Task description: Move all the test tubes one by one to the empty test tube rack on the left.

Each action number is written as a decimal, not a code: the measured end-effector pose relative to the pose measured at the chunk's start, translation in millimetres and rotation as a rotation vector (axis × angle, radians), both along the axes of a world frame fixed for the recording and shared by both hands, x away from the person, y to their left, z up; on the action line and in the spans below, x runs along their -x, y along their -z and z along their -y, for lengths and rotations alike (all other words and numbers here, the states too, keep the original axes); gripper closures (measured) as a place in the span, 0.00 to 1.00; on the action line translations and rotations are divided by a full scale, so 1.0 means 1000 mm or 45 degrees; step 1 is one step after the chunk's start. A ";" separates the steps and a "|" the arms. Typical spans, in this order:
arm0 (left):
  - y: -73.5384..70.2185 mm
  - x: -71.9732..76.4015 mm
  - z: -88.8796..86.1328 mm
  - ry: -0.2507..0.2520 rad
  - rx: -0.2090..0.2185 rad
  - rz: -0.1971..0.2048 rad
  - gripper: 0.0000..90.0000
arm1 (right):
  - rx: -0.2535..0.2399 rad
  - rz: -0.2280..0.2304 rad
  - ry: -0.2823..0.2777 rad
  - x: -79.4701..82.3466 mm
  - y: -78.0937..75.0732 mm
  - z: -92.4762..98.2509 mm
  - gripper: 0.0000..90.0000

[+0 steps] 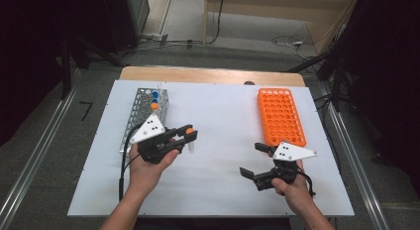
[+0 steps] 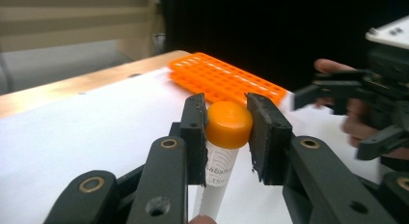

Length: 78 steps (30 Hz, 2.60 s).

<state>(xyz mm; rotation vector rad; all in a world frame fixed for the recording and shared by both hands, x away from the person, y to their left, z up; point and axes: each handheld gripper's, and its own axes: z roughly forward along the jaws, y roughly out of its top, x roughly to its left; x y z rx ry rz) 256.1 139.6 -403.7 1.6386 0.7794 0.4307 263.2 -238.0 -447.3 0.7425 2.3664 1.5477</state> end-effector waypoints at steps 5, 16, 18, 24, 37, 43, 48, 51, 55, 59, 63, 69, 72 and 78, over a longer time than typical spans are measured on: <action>-0.005 -0.008 -0.029 -0.114 0.007 0.019 0.78 | 0.006 0.000 0.072 0.001 0.004 0.028 0.00; -0.003 -0.034 -0.068 -0.314 0.018 0.038 0.78 | 0.009 -0.003 0.165 0.008 0.009 0.068 0.00; -0.001 -0.039 -0.072 -0.339 0.040 0.033 0.78 | 0.012 -0.004 0.174 0.008 0.010 0.071 0.00; 0.006 -0.048 -0.075 -0.423 0.043 0.046 0.78 | 0.003 -0.002 0.174 0.006 0.011 0.073 0.00; 0.023 -0.060 -0.069 -0.472 -0.085 -0.117 0.76 | -0.004 -0.004 0.202 0.003 0.013 0.077 0.00; 0.023 -0.055 -0.071 -0.469 -0.042 -0.133 0.47 | -0.006 -0.002 0.207 0.001 0.013 0.079 0.00; 0.026 -0.042 -0.073 -0.424 0.008 -0.132 0.20 | 0.008 -0.008 0.219 -0.003 0.016 0.080 0.00; 0.029 -0.032 -0.073 -0.394 0.012 -0.132 0.11 | 0.010 -0.012 0.221 -0.004 0.017 0.081 0.00; 0.032 -0.017 -0.073 -0.359 0.025 -0.120 0.04 | 0.014 -0.009 0.226 -0.005 0.018 0.081 0.00; 0.033 -0.002 -0.072 -0.327 0.029 -0.100 0.02 | 0.019 -0.006 0.233 -0.006 0.019 0.082 0.00; 0.036 0.013 -0.070 -0.281 0.042 -0.069 0.00 | 0.025 -0.003 0.245 -0.008 0.021 0.084 0.00; 0.048 0.037 -0.066 -0.227 0.013 -0.032 0.00 | 0.050 0.014 0.271 -0.011 0.024 0.088 0.00; 0.054 0.045 -0.066 -0.204 0.012 -0.029 0.00 | 0.038 0.011 0.287 -0.013 0.025 0.092 0.00; 0.061 0.050 -0.068 -0.213 0.014 -0.051 0.00 | 0.044 0.011 0.303 -0.014 0.027 0.095 0.00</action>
